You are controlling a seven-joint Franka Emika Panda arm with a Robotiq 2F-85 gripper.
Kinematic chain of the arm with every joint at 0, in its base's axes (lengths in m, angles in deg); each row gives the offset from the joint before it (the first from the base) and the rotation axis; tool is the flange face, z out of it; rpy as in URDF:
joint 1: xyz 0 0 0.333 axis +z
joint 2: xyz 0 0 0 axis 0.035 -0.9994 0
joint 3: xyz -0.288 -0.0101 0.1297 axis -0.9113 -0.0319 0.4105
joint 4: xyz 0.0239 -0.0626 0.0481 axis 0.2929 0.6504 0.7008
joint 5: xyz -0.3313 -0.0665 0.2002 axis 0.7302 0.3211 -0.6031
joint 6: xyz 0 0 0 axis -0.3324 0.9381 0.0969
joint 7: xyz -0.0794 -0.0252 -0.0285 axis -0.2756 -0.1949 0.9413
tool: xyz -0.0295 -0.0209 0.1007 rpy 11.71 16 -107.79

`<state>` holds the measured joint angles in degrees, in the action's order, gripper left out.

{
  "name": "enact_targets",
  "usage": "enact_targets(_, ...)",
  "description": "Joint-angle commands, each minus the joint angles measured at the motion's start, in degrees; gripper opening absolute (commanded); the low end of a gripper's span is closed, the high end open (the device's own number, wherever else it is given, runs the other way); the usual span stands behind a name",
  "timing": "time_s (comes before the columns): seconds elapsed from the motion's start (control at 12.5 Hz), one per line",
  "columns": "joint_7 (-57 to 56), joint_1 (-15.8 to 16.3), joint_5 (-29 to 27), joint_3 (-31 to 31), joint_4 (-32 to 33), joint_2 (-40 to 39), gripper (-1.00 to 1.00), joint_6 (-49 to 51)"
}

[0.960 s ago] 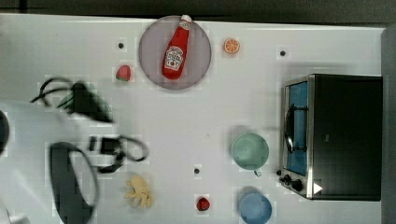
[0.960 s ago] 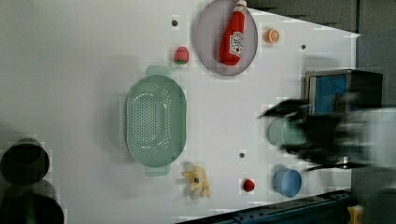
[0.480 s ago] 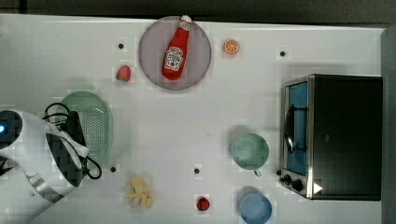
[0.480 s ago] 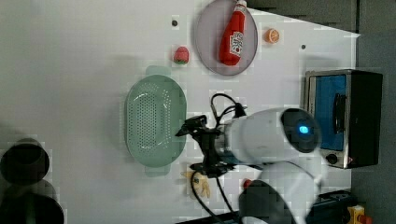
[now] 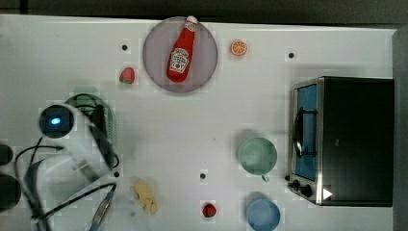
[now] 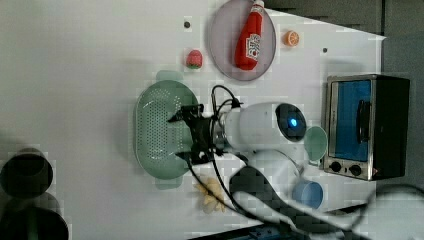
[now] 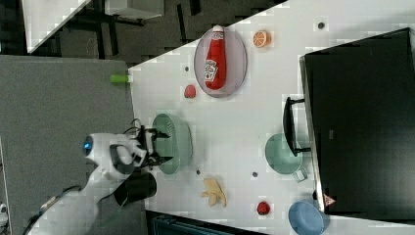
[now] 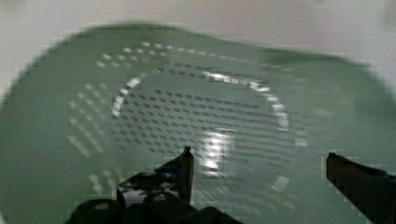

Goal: Drag strainer left to right.

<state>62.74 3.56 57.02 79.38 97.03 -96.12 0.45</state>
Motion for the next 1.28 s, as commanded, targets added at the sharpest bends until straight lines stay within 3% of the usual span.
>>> enact_targets(0.08,4.0,-0.2,1.7,-2.1,0.2,-2.8,1.0,-4.1)
enact_targets(0.48,4.0,1.4,2.3,-6.4,1.9,-3.2,1.0,-4.4)
enact_targets(1.28,-1.0,-1.0,2.3,-16.3,13.0,5.8,1.0,-5.3)
